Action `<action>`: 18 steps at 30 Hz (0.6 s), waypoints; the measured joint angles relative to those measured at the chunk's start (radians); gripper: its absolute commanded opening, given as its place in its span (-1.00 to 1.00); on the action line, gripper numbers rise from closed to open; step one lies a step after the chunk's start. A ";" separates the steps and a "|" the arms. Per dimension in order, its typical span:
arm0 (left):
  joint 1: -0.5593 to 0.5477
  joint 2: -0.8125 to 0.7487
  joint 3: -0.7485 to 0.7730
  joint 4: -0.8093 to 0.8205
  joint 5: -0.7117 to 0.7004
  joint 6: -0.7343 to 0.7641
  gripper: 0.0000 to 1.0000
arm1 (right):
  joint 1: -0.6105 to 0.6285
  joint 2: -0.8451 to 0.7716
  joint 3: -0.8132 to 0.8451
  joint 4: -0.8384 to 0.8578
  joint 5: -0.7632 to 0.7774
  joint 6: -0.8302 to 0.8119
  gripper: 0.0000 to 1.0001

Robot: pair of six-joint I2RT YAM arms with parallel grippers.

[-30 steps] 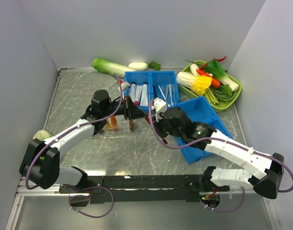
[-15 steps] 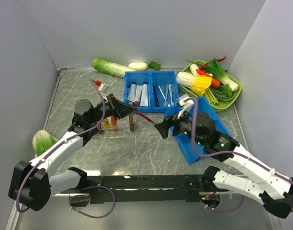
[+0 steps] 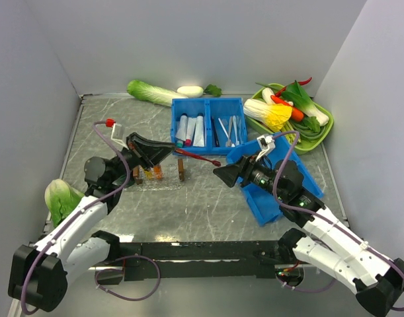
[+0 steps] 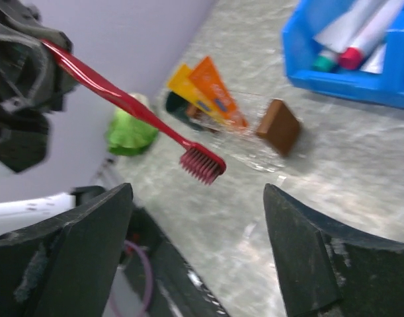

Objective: Prepare toiletry sets of a toothbrush and toothpaste on the tray

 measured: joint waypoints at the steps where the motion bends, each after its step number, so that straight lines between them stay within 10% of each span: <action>1: 0.005 -0.006 -0.005 0.014 -0.002 -0.007 -0.98 | -0.004 0.002 -0.009 0.023 -0.018 0.021 0.60; 18: 0.033 -0.002 -0.022 0.169 0.021 -0.115 -0.98 | -0.018 0.029 -0.062 0.254 -0.111 0.129 0.22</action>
